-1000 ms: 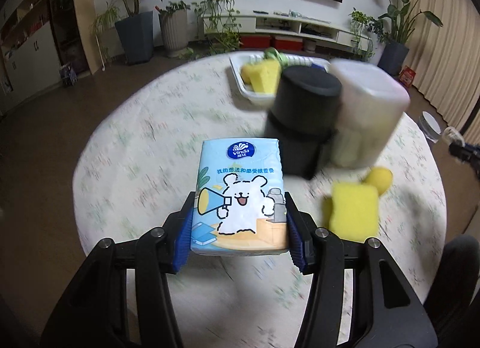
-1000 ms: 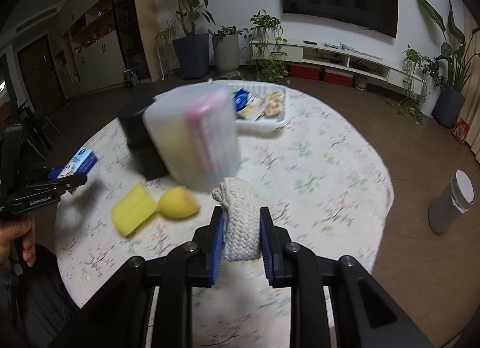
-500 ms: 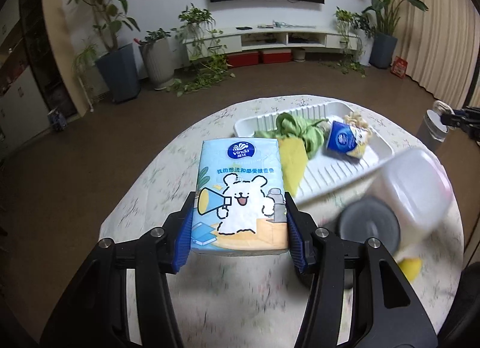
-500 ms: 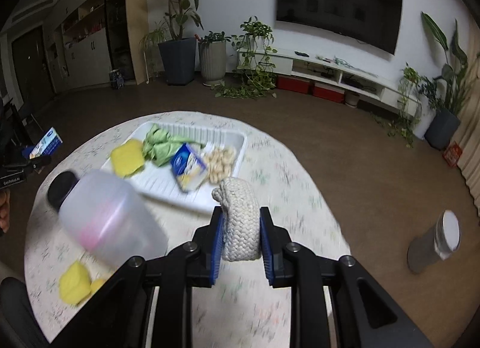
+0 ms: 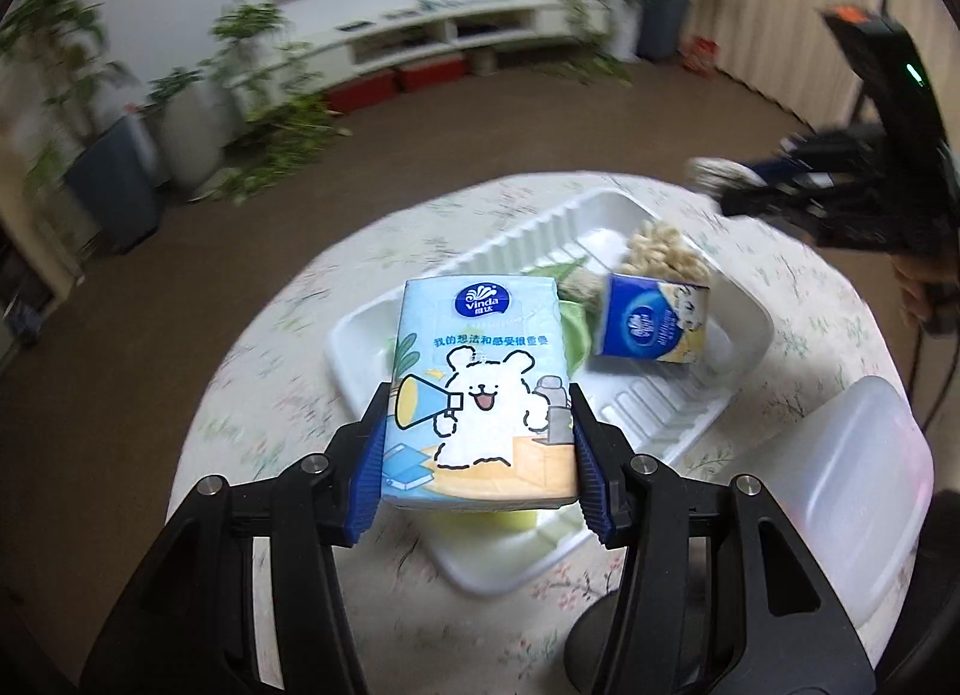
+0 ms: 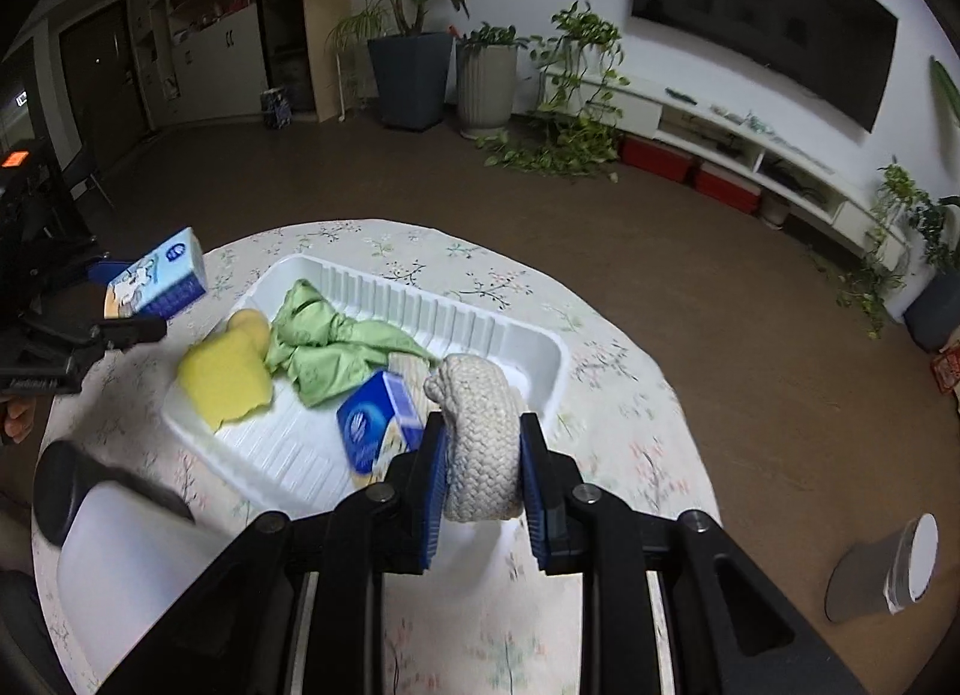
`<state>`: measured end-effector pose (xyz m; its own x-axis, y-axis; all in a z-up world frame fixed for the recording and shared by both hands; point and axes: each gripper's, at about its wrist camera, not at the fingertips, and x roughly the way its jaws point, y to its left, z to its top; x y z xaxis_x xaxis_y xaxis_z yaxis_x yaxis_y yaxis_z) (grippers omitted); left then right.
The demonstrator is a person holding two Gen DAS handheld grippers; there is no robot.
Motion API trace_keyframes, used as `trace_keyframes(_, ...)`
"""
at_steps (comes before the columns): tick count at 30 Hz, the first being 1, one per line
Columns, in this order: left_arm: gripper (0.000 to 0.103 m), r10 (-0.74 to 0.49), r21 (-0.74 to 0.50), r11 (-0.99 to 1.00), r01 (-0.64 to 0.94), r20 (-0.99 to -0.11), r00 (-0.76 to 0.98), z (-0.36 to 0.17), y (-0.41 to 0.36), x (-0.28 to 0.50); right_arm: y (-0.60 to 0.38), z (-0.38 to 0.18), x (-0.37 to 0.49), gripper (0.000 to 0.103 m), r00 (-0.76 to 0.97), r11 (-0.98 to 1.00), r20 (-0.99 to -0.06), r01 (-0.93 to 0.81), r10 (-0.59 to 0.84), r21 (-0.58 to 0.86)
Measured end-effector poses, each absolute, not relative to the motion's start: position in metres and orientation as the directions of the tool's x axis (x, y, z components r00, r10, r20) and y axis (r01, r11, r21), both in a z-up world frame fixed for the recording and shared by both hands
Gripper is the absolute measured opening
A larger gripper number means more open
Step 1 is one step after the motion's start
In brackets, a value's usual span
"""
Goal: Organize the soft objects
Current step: 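Carry both items over the white tray and open both tools to release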
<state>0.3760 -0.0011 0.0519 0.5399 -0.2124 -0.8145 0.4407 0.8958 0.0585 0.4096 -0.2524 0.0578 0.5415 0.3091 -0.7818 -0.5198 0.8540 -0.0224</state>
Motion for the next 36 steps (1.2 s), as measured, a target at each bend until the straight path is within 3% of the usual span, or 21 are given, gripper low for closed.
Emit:
trace_keyframes(13, 0.051, -0.243, 0.061, 0.764, 0.642, -0.895, 0.374, 0.009, -0.053, 0.403, -0.208, 0.006, 0.469, 0.025, 0.418, 0.796, -0.856, -0.605, 0.304, -0.012)
trace_keyframes(26, 0.053, -0.228, 0.058, 0.773, 0.632, -0.904, 0.362, 0.001, -0.062, 0.408, -0.196, -0.018, 0.476, 0.028, 0.412, 0.781, -0.868, -0.623, 0.276, -0.047)
trace_keyframes(28, 0.055, -0.228, 0.053, 0.783, 0.620, -0.903, 0.365, 0.003, -0.059, 0.409, -0.197, -0.017, 0.476, 0.031, 0.415, 0.784, -0.868, -0.619, 0.274, -0.049)
trace_keyframes(30, 0.060, -0.237, 0.047, 0.788, 0.614, -0.897, 0.373, 0.006, -0.057, 0.408, -0.195, -0.015, 0.475, 0.049, 0.427, 0.785, -0.865, -0.616, 0.264, -0.064)
trace_keyframes(33, 0.067, -0.258, 0.031, 0.797, 0.604, -0.886, 0.385, 0.012, -0.052, 0.408, -0.198, -0.006, 0.472, 0.066, 0.446, 0.785, -0.850, -0.616, 0.282, -0.063)
trace_keyframes(36, 0.067, -0.266, 0.024, 0.808, 0.589, -0.877, 0.400, 0.019, -0.048, 0.407, -0.200, 0.002, 0.468, 0.070, 0.469, 0.786, -0.835, -0.614, 0.287, -0.075)
